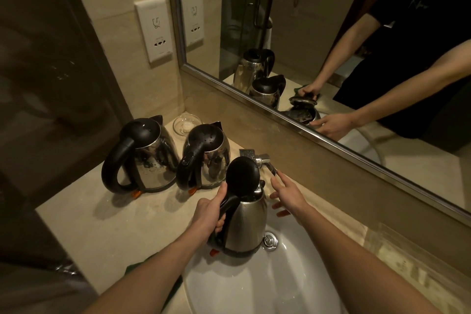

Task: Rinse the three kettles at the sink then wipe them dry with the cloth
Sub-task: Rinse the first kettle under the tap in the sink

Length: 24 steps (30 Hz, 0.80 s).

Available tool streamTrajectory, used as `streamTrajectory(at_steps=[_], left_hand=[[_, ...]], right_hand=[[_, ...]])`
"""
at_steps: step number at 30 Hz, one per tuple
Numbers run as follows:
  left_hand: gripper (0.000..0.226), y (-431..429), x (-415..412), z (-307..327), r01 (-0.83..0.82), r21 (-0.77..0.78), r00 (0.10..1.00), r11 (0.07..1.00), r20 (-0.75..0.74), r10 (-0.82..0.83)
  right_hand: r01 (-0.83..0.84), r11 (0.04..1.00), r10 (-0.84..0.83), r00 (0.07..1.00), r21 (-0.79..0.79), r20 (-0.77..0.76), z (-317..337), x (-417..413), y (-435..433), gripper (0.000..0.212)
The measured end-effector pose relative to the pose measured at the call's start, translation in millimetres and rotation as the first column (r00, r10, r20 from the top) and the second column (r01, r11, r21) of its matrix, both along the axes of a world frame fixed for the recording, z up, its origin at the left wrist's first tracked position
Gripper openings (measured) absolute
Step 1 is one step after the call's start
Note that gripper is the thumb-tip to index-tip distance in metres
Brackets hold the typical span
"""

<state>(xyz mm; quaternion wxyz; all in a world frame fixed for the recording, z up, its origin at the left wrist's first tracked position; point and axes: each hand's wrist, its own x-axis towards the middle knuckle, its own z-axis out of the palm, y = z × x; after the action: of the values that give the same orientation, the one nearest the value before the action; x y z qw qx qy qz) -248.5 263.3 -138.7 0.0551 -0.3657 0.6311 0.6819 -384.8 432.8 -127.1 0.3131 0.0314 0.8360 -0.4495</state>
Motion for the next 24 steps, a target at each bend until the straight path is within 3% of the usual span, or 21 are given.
streamTrajectory(at_steps=[24], left_hand=[[0.068,1.0,1.7,-0.2,0.005,-0.005,1.000,1.000,0.000,-0.005]], right_hand=[[-0.014,1.000,0.014,1.000,-0.002,-0.004,0.8,0.3,0.1,0.053]])
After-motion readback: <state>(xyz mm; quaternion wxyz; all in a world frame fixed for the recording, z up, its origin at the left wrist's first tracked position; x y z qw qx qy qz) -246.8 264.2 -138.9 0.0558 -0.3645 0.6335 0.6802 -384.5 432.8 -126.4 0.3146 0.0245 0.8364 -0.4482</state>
